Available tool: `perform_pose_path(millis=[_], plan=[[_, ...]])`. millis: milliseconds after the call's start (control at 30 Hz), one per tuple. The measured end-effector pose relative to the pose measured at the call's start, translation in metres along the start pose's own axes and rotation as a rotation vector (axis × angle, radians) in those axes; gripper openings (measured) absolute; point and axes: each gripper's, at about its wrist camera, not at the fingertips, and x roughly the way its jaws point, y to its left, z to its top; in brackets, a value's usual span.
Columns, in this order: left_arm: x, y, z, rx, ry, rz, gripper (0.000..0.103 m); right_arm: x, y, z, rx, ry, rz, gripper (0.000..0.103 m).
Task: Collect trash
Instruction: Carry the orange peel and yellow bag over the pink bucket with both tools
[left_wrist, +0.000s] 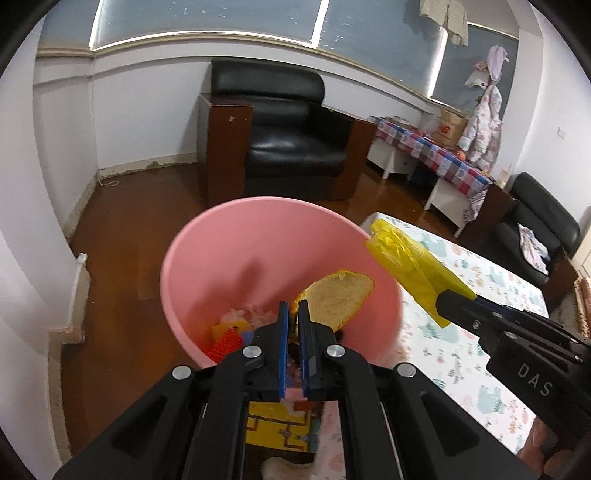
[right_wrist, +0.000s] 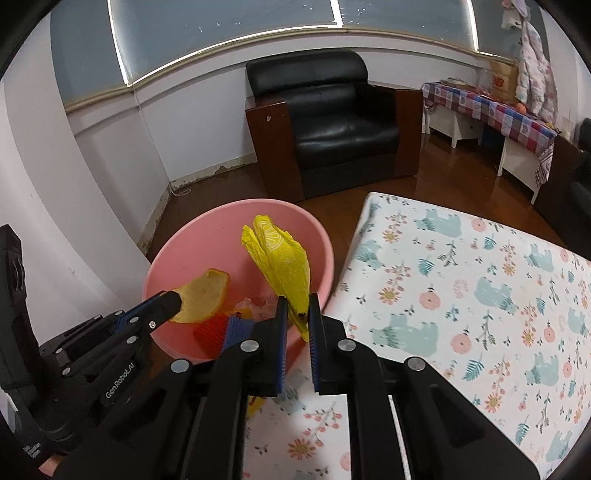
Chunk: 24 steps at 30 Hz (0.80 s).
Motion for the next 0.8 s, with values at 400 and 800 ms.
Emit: perform_pose_path(millis=[400, 800], plan=[[0.029, 0.022, 0.006, -0.013, 0.011, 0.084, 0.005, 0.030, 0.021, 0.004, -0.021, 0.050, -0.005, 0.011], [0.049, 0.035, 0.008, -0.035, 0.031, 0.119, 0.005, 0.053, 0.028, 0.003, -0.035, 0.087, -0.013, 0.011]])
